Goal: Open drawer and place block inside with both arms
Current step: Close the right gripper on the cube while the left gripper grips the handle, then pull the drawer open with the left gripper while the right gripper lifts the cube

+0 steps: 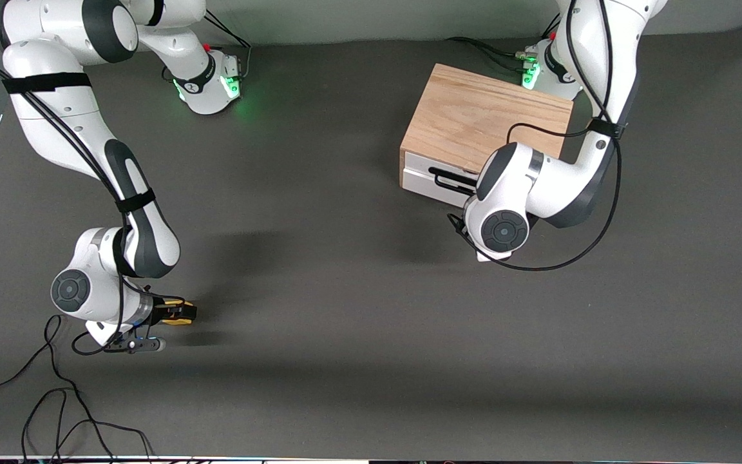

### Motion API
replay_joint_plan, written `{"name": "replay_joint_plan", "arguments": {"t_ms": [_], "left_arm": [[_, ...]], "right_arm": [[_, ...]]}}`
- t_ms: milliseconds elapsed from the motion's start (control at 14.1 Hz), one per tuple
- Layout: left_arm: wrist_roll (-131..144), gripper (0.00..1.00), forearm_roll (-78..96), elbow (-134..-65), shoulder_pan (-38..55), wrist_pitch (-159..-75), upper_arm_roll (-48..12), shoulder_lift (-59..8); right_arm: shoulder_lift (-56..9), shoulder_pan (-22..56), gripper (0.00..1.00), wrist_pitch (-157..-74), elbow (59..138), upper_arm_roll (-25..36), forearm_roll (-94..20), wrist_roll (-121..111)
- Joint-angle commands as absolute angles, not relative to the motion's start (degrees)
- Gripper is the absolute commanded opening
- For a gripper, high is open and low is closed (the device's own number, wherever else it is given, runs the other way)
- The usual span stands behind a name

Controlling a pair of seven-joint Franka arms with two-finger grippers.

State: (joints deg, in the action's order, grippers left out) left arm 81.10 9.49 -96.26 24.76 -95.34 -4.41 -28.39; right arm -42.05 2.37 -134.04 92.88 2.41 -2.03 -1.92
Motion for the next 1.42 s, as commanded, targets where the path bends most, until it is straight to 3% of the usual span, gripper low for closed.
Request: {"name": "replay_joint_plan", "arguments": {"t_ms": [0,71,142,355,711,924,1137,1351], "left_arm": [[82.1,0.20,10.3,-96.4,26.4,-99.4,-3.8,-29.2],[82.1,0.06,10.3,-96.3,26.4,-99.7,-3.8,-29.2],[82.1,0.00,10.3,-96.2,26.3,-99.7,-3.8,-29.0],[82.1,0.00,10.3,-94.2,26.1,-99.8,-3.8,-29.0],[82.2,0.00,10.1,-89.2,26.0,-99.7,-3.7,-29.0],[81.8,0.00,9.5,-86.7,26.0,-99.8,-3.7,-29.7],[81.5,0.00,9.5,-83.2,25.8,-99.8,-3.5,-30.7],[81.3,0.00,9.4,-80.3,25.8,-99.8,-3.3,-32.0]], "right_arm": [[-41.7,2.5,1.00,-135.1,93.7,2.5,-2.5,-2.0],[-41.7,2.5,1.00,-135.1,93.8,2.5,-2.5,-2.1],[-41.7,2.5,1.00,-135.2,93.8,2.5,-2.5,-2.4],[-41.7,2.4,0.96,-135.3,93.8,2.5,-2.5,-2.6],[-41.7,2.4,0.54,-135.2,93.8,2.5,-2.5,-2.6],[-41.7,2.5,0.48,-135.2,93.9,2.5,-2.5,-2.6],[-41.7,2.5,0.35,-134.9,93.8,2.5,-2.5,-2.6],[-41.6,2.5,0.31,-134.8,93.6,2.5,-2.5,-2.6]]}}
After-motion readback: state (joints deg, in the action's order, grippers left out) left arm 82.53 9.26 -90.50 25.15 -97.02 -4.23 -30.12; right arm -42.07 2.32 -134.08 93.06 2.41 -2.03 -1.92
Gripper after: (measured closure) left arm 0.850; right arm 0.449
